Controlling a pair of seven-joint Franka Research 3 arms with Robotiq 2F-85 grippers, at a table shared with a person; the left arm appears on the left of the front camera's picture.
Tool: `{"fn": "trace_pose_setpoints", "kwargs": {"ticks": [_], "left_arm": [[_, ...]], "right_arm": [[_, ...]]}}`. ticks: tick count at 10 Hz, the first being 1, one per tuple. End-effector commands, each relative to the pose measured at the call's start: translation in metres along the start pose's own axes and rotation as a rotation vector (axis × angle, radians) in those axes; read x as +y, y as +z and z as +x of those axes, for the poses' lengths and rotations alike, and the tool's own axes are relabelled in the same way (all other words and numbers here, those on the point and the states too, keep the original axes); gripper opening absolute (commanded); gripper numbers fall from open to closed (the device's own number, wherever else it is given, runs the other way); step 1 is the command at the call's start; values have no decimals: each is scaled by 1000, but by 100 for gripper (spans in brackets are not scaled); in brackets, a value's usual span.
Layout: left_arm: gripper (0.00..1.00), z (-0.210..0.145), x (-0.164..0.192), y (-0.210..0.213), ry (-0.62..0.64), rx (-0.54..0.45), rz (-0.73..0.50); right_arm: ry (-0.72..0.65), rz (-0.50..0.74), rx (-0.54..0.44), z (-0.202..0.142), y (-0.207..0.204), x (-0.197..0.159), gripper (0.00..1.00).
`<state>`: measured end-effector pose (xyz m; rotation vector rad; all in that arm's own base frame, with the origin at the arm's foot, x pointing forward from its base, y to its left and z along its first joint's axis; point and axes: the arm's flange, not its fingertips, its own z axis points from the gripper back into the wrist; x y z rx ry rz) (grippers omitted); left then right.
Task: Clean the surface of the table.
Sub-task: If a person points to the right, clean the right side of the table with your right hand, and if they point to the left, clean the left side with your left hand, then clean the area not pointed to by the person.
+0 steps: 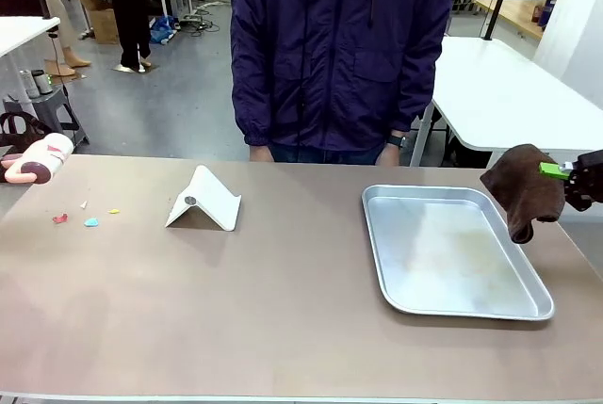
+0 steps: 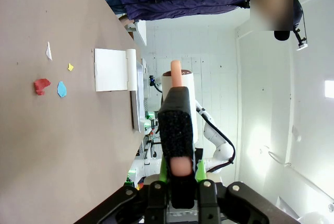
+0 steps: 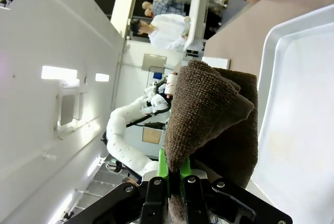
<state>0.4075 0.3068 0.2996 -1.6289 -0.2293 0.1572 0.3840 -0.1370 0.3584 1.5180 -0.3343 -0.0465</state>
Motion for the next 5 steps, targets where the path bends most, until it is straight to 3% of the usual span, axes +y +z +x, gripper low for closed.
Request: {"fn": "trace_pose_setpoints", "kwargs": {"ticks": [1, 5], "left_arm": [[0, -5, -5, -2, 6, 3, -4], [0, -5, -5, -2, 6, 3, -4]], "right_arm": [[18, 16, 6, 1, 1, 3, 9], [18, 16, 6, 1, 1, 3, 9]]}}
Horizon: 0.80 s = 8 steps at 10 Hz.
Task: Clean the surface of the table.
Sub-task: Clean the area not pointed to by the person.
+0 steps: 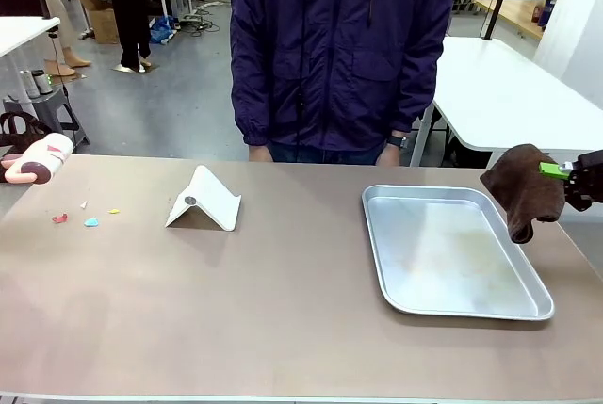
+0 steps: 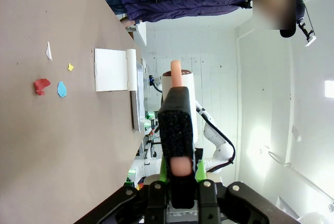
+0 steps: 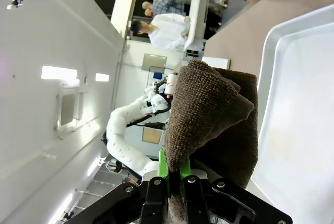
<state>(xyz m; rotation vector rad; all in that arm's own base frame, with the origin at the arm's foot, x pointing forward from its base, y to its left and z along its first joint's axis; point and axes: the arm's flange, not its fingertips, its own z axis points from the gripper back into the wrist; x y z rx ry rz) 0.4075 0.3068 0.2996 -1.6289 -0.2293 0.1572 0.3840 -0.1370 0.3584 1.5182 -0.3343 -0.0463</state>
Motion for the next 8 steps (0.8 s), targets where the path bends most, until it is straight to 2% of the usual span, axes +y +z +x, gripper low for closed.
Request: {"fn": "trace_pose_setpoints", "kwargs": {"ticks": [1, 8], "left_arm": [[0, -5, -5, -2, 6, 3, -4], [0, -5, -5, -2, 6, 3, -4]], "right_arm": [[18, 16, 6, 1, 1, 3, 9], [18, 16, 6, 1, 1, 3, 9]]}}
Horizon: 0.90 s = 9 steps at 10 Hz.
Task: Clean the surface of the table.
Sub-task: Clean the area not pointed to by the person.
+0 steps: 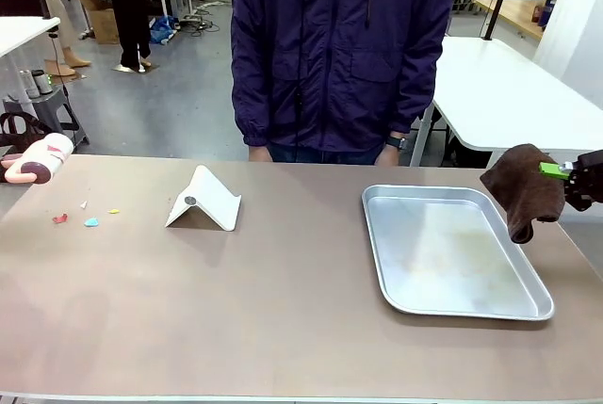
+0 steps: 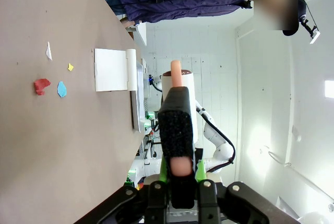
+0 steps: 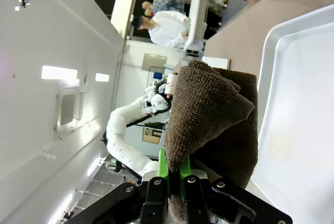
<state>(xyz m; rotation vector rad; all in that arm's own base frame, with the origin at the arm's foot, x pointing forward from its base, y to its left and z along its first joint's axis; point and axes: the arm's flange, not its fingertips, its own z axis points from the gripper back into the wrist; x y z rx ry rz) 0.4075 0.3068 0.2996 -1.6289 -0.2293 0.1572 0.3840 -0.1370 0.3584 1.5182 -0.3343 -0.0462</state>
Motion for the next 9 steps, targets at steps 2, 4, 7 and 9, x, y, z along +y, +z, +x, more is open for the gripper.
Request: {"fn": "trace_pose_setpoints", "kwargs": {"ticks": [2, 4, 7, 9], "left_arm": [[0, -5, -5, -2, 6, 3, -4], [20, 0, -8, -9, -47, -9, 117], [20, 1, -9, -9, -105, -10, 275], [20, 3, -1, -4, -79, -38, 381]], "right_arm": [[18, 16, 6, 1, 1, 3, 9], [18, 16, 6, 1, 1, 3, 9], [18, 16, 6, 1, 1, 3, 9], [18, 16, 6, 1, 1, 3, 9]]}}
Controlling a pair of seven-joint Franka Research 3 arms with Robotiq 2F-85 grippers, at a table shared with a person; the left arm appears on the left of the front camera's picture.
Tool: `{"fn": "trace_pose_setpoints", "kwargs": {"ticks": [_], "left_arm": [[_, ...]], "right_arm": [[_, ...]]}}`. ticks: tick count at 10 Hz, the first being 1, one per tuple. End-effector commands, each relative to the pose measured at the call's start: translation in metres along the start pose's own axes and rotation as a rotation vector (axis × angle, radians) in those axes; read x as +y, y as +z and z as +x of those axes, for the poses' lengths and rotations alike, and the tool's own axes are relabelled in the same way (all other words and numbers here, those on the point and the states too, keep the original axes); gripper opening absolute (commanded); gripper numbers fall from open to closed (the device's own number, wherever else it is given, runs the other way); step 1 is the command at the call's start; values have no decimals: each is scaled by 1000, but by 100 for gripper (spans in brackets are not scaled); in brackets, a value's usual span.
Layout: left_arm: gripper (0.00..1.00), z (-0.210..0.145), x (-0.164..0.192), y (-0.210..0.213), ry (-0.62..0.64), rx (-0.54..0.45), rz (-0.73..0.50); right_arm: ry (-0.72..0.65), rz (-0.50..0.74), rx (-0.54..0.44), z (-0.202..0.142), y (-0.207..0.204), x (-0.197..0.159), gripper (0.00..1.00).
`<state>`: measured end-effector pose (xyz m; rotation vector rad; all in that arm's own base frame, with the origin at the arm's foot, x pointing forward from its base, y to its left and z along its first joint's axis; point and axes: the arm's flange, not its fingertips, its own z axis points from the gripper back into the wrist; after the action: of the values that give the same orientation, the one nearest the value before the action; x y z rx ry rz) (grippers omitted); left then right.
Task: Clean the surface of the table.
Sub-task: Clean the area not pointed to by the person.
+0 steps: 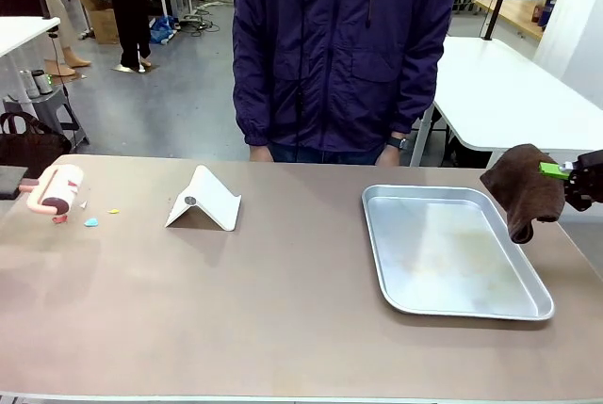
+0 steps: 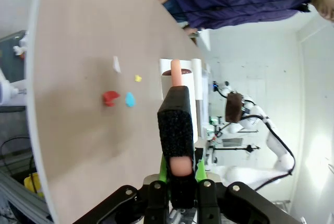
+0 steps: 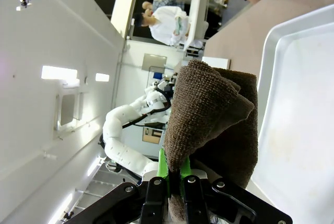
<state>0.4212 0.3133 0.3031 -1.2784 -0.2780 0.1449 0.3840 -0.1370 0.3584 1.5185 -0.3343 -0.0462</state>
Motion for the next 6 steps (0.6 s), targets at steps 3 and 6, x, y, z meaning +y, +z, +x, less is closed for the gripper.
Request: {"fn": "trace_pose_setpoints", "kwargs": {"ticks": [3, 6], "left_arm": [[20, -10, 10, 14, 66, 1, 72], [20, -8, 14, 45, 90, -48, 20]], "right_arm": [[18, 16, 6, 1, 1, 3, 9], [18, 16, 6, 1, 1, 3, 9]]}}
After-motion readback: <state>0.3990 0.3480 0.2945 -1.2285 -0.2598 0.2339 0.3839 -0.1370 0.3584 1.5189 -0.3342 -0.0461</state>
